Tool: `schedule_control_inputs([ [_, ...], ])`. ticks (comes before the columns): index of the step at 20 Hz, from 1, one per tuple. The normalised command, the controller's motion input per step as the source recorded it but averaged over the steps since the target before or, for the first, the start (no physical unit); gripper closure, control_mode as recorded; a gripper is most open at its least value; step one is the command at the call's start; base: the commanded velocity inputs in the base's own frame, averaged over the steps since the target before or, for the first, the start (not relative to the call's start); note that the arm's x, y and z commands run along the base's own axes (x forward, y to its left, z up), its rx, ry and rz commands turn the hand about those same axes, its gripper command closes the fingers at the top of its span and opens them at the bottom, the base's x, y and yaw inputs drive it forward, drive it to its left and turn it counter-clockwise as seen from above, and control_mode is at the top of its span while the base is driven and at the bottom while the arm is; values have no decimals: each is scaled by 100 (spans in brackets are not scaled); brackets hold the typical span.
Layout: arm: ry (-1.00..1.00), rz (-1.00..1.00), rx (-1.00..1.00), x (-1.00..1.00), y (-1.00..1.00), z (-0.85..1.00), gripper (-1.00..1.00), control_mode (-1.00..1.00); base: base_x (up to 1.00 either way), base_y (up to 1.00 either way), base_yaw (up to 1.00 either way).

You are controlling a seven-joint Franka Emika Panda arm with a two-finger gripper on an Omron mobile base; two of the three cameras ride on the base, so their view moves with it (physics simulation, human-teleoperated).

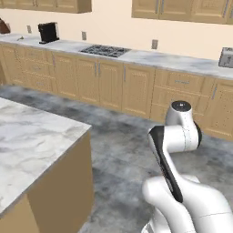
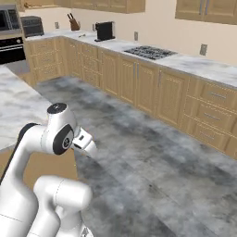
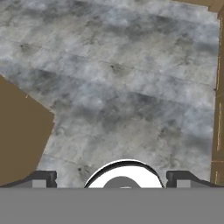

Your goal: Organize the utensils by type. Pick up the wooden spoons from the counter and place them in the open cabinet. Then pick up the metallic utensils from the counter and place them in the open drawer.

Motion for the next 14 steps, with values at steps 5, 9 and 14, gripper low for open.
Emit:
schedule_control_inputs([
  [5,0,0,0,0,0,0,-100,100,98,-28,-8],
  [9,0,0,0,0,0,0,-100,100,100,-23,0],
  [14,0,0,0,0,0,0,-100,100,100,-8,0],
])
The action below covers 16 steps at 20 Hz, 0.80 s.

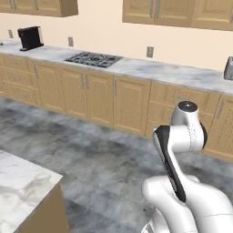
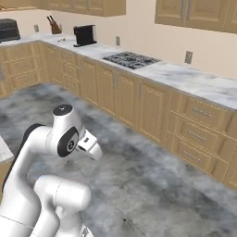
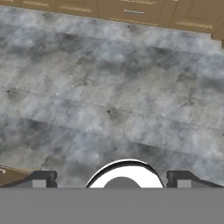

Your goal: Organize the utensils by type. Pick up the wooden spoons from the counter and place them in the open cabinet. Then pick up the metallic utensils from the counter and place them in the open drawer.

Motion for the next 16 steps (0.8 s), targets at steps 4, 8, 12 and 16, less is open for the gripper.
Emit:
schedule_control_inputs([
  [4,0,0,0,0,0,0,-100,100,100,1,0],
  [8,0,0,0,0,0,0,-100,100,100,7,0],
  [12,0,0,0,0,0,0,-100,100,100,13,5],
  [16,0,0,0,0,0,0,-100,100,100,17,24],
])
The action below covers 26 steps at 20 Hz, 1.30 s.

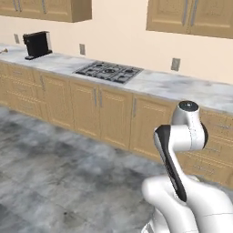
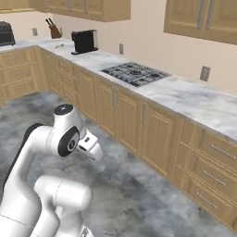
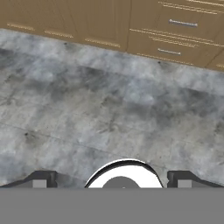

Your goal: Organize the utensils by type. Pick up the wooden spoons from the counter and place them in the open cabinet. Then pick up the metallic utensils from the counter and place them in the open drawer.

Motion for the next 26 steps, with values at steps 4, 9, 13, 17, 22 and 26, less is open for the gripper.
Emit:
schedule_control_inputs([
  [4,0,0,0,0,0,0,-100,100,100,13,31],
  [9,0,0,0,0,0,0,-100,100,100,12,30],
  [13,0,0,0,0,0,0,-100,100,100,11,26],
  [17,0,0,0,0,0,0,-100,100,100,9,20],
  [22,0,0,0,0,0,0,-100,100,100,18,16],
  [26,0,0,0,0,0,0,-100,100,100,28,4],
])
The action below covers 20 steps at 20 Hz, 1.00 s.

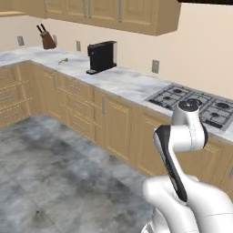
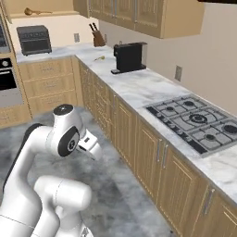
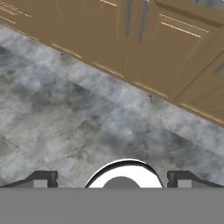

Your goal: Organize the utensils by type. Pick up the wooden spoons from the counter and place them in the open cabinet. Then pick up the metallic utensils from the counter and place them in the open drawer.

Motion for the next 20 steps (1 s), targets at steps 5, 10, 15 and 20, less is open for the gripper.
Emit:
schedule_control_inputs([
  [5,0,0,0,0,0,0,-100,100,100,39,0],
  [10,0,0,0,0,0,0,-100,100,100,48,0],
  [15,0,0,0,0,0,0,-100,100,100,49,-3],
  [20,0,0,0,0,0,0,-100,100,100,39,-13],
])
